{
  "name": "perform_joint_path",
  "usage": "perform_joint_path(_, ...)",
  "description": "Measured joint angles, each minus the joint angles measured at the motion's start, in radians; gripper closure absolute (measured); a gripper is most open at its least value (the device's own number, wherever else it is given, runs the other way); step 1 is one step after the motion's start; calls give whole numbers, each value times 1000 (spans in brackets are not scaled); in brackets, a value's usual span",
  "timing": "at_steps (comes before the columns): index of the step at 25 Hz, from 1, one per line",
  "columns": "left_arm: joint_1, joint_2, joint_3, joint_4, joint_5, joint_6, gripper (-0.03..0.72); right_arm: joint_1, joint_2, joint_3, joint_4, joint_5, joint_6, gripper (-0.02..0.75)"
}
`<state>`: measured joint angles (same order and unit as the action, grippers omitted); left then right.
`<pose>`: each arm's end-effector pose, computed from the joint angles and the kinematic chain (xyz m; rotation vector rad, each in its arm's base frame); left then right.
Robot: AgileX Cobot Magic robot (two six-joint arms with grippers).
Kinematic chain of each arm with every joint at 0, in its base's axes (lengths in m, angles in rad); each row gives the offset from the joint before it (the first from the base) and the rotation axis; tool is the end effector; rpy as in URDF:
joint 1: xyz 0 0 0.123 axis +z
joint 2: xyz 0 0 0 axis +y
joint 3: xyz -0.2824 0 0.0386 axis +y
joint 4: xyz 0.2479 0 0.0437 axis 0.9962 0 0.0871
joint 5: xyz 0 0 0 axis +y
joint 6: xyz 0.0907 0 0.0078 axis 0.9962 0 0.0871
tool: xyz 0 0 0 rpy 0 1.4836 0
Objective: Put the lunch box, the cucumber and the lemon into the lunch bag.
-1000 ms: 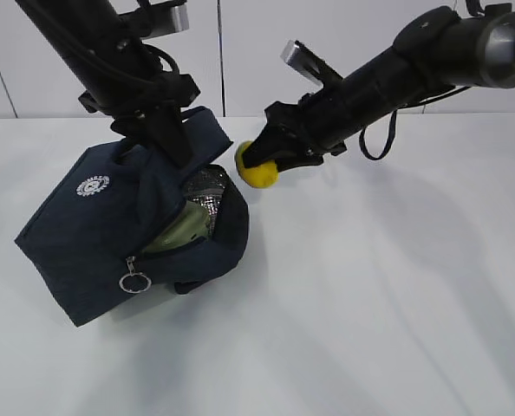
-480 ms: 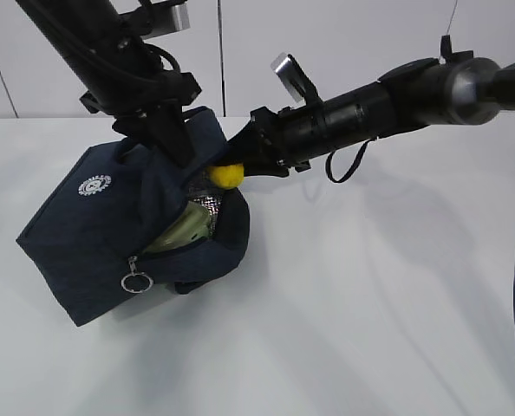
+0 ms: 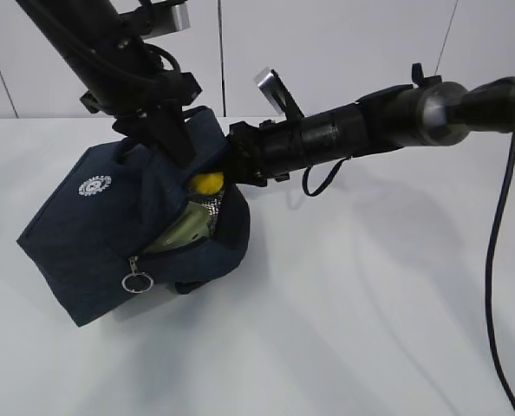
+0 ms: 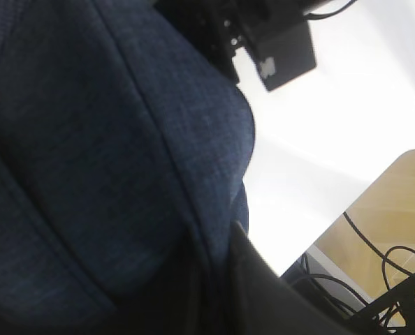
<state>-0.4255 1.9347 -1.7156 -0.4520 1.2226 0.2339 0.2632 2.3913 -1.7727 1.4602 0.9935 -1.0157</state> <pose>0.3567 -0.2027 0.2815 0.7857 2.7870 -0.6766 0.4617 0.2030 0.1468 -0.4493 2.2276 1.4380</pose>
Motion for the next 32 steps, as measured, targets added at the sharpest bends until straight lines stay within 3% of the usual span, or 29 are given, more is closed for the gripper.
perform_joint_path(14, 0, 0, 0, 0, 0, 0, 682, 11, 0, 0, -19, -70, -64, 406)
perform_joint_path(32, 0, 0, 0, 0, 1, 0, 682, 11, 0, 0, -43, -54, -90, 285)
